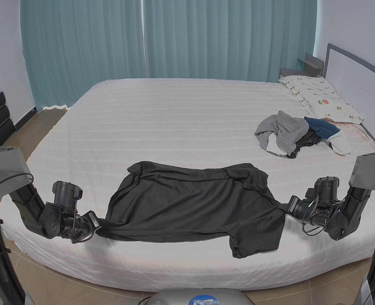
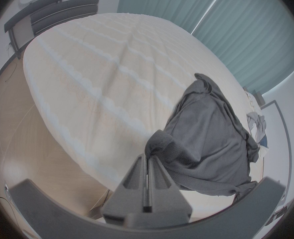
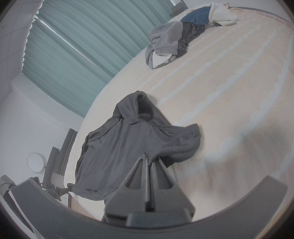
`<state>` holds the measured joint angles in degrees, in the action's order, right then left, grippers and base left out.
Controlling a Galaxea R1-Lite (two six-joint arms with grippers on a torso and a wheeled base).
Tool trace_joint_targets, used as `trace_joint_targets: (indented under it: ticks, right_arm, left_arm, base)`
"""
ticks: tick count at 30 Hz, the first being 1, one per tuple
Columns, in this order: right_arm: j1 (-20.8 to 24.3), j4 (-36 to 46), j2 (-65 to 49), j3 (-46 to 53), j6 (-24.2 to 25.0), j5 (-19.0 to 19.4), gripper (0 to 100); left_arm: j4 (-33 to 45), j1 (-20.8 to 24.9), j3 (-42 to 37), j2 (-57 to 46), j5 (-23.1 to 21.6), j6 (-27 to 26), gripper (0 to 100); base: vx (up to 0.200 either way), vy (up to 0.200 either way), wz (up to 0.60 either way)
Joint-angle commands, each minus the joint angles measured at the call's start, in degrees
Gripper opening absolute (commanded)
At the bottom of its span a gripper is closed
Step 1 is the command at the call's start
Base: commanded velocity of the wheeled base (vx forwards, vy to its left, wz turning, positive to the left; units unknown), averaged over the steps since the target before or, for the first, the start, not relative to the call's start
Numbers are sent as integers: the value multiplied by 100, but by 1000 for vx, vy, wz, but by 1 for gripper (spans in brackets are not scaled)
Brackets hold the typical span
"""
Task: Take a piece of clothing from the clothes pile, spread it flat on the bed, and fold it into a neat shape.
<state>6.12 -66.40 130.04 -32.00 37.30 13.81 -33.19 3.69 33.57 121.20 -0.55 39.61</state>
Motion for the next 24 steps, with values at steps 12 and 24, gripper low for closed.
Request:
trace_joint_targets:
  ticks: [12,24]
  right_arm:
    - [205,-1235,1182,-562,-4,-283,100]
    - [-93,-1736,426,388,58,157,100]
  left_arm:
    - [-64,-71,229,202,11,109,0]
    - [-73,-71,220,246,11,109,0]
  base:
    - [0,0,0]
    - [0,0,0]
